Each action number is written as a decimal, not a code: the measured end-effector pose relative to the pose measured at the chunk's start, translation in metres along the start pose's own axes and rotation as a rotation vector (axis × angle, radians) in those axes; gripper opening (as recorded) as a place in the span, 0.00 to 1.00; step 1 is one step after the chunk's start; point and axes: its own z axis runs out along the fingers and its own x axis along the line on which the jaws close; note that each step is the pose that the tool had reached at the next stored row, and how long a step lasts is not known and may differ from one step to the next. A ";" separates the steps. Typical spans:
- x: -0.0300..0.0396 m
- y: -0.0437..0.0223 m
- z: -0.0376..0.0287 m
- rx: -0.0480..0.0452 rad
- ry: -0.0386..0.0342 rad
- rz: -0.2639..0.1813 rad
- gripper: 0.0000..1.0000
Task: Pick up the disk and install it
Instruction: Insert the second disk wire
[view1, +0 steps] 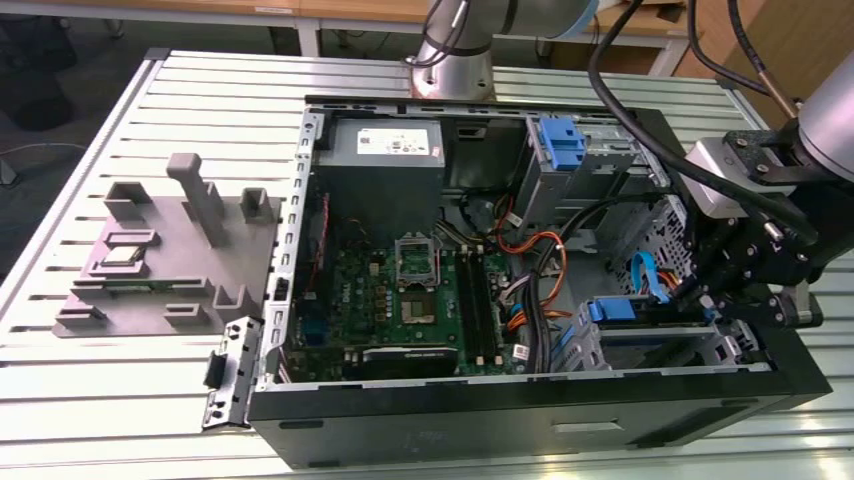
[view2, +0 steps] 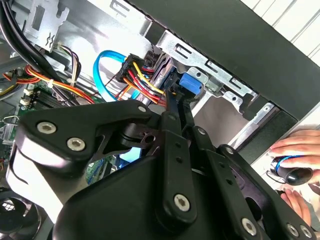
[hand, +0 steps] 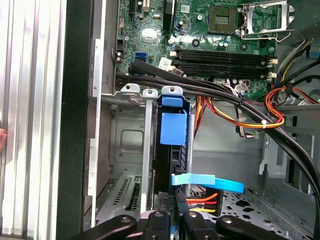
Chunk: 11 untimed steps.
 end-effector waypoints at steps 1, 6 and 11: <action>0.0000 0.0000 -0.0003 0.0000 0.0000 0.000 0.16; -0.0002 0.0004 -0.0050 0.0002 -0.0003 0.000 0.16; -0.0017 0.0046 -0.0051 0.0005 -0.0023 0.000 0.16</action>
